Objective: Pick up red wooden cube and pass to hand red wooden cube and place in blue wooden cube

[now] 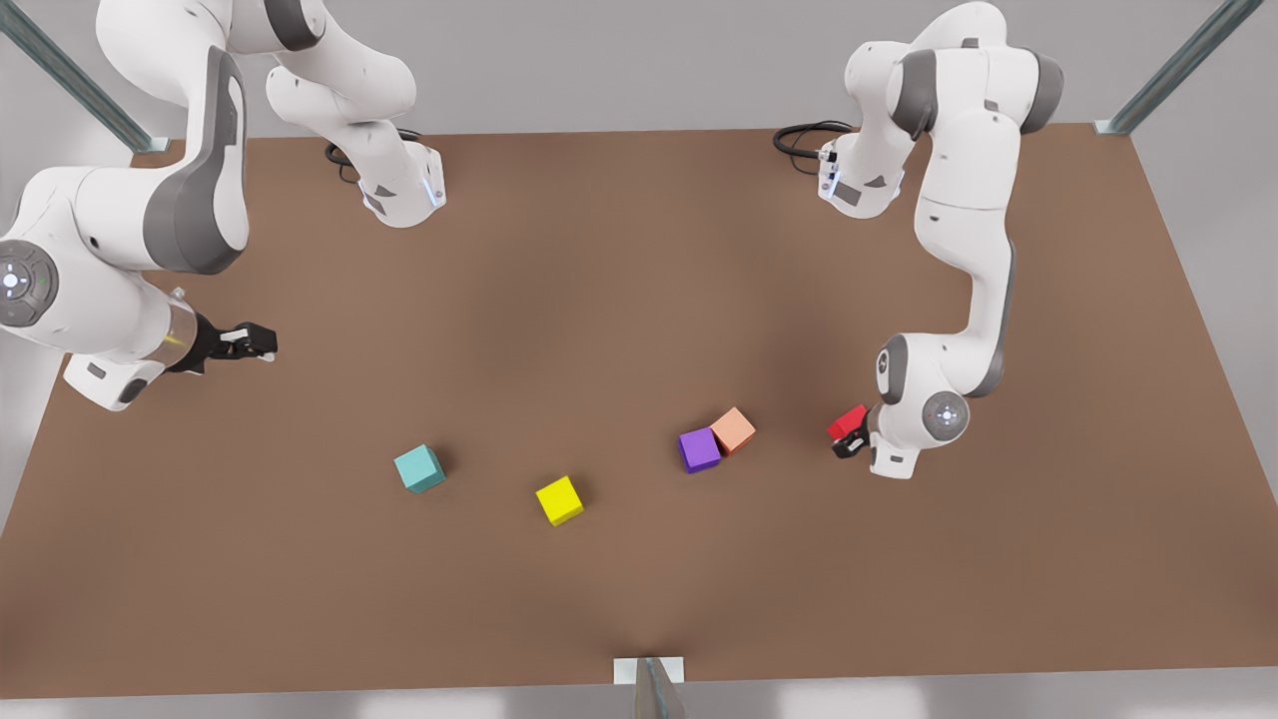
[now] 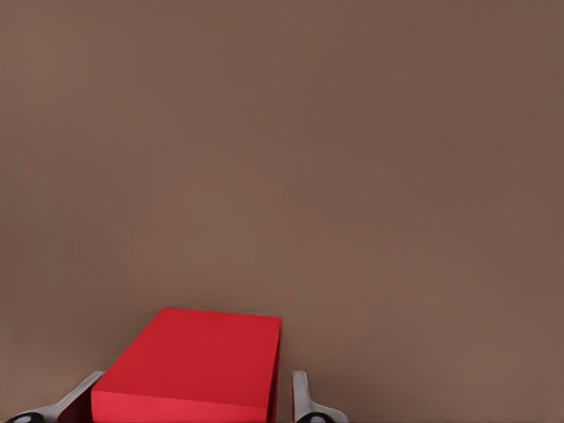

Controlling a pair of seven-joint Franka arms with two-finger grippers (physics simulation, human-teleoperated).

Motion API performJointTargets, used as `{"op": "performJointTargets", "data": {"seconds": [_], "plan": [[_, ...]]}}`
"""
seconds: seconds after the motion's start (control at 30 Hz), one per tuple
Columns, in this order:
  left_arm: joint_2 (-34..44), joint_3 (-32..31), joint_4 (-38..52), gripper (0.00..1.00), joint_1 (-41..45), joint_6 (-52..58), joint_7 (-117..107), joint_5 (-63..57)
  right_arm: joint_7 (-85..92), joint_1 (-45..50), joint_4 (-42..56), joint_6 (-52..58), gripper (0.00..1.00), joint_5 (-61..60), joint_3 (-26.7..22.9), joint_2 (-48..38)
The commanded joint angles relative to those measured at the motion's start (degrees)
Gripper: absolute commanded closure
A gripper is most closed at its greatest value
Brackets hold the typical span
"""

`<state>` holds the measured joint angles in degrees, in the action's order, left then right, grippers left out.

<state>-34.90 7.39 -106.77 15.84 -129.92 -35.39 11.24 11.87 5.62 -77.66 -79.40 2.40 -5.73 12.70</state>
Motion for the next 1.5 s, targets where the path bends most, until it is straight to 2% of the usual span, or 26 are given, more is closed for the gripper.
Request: {"op": "performJointTargets", "data": {"seconds": [0.0,0.03,0.07,0.2,0.27,0.33,0.37,0.4,0.43,0.47,0.5,0.53,0.57,0.67,0.7,0.77,0.9,1.13,1.33,1.47], "plan": [[0.01,-0.01,0.07,0.11,0.24,-1.56,-3.19,-0.08,0.17,0.09,-0.04,0.12,0.00,-0.02,0.02,-0.05],[-0.08,-0.01,0.07,0.33,0.33,-1.56,-3.19,-0.08,0.17,0.09,-0.04,0.12,0.00,-0.02,0.02,-0.05],[-0.08,-0.10,0.07,0.37,0.33,-1.56,-3.19,-0.17,0.17,0.09,-0.04,0.12,0.00,-0.02,0.02,-0.05],[-0.43,-2.20,2.44,0.37,-0.20,0.97,-3.02,-0.08,0.17,0.09,-0.04,0.12,0.00,-0.02,0.02,-0.05],[-0.34,-2.64,12.71,0.37,-1.60,17.29,-0.39,-0.08,0.34,1.14,-0.57,0.21,0.00,-0.11,0.10,0.21],[-0.34,-2.99,21.50,0.37,-3.89,30.32,5.77,0.09,1.04,0.79,-0.30,0.04,0.00,-9.69,0.02,4.43],[-0.43,-5.62,26.68,0.36,-3.98,34.80,7.44,3.76,6.29,1.14,-0.30,0.03,0.00,-11.26,0.54,6.27],[-1.22,-9.13,32.14,0.36,-3.98,38.51,8.75,13.77,16.49,-0.08,-0.92,1.26,0.00,-27.04,0.63,11.71],[-1.14,-12.55,33.47,0.34,-3.98,38.87,11.56,17.49,20.54,-1.23,-0.83,3.54,0.00,-35.75,0.63,16.36],[-1.22,-17.92,34.00,0.34,-3.98,39.13,16.13,18.29,29.59,-1.93,-0.74,4.16,0.00,-50.52,0.54,23.66],[-2.53,-19.43,34.00,0.34,-3.89,38.78,21.31,25.91,36.70,-1.58,0.05,4.08,0.00,-59.23,0.89,28.24],[-4.03,-19.61,34.18,0.34,-3.80,37.91,26.84,29.96,40.93,-0.79,0.74,3.11,0.00,-64.16,1.77,30.09],[-6.14,-22.40,34.44,0.34,-3.28,34.93,28.45,31.12,42.35,0.70,2.68,0.49,0.00,-67.69,2.13,30.45],[-10.80,-27.60,34.44,0.35,-3.19,25.07,33.71,31.91,64.99,2.99,2.77,-9.97,0.00,-70.95,2.13,33.26],[-12.12,-27.69,34.44,0.35,-3.36,24.28,37.24,38.94,79.16,3.34,2.95,-13.93,0.00,-70.95,2.13,33.26],[-13.88,-27.87,34.44,0.35,-3.36,22.61,46.54,45.45,102.63,3.43,2.95,-20.35,0.00,-71.04,2.13,33.26],[-14.93,-27.96,36.29,0.35,-3.45,19.62,55.43,45.54,125.40,2.99,2.86,-21.59,0.00,-75.96,2.04,33.26],[-17.75,-29.19,35.67,0.35,-7.14,25.07,66.59,46.68,131.65,6.50,0.75,-23.43,0.00,-88.26,2.92,33.26],[-19.24,-30.07,35.93,0.35,-6.79,23.40,69.85,49.84,132.00,9.49,-1.53,-26.07,0.00,-94.68,4.15,34.14],[-19.68,-30.86,36.29,0.35,-6.70,20.76,69.85,50.11,134.90,12.31,-6.98,-28.97,0.00,-98.55,4.85,33.53]]}}
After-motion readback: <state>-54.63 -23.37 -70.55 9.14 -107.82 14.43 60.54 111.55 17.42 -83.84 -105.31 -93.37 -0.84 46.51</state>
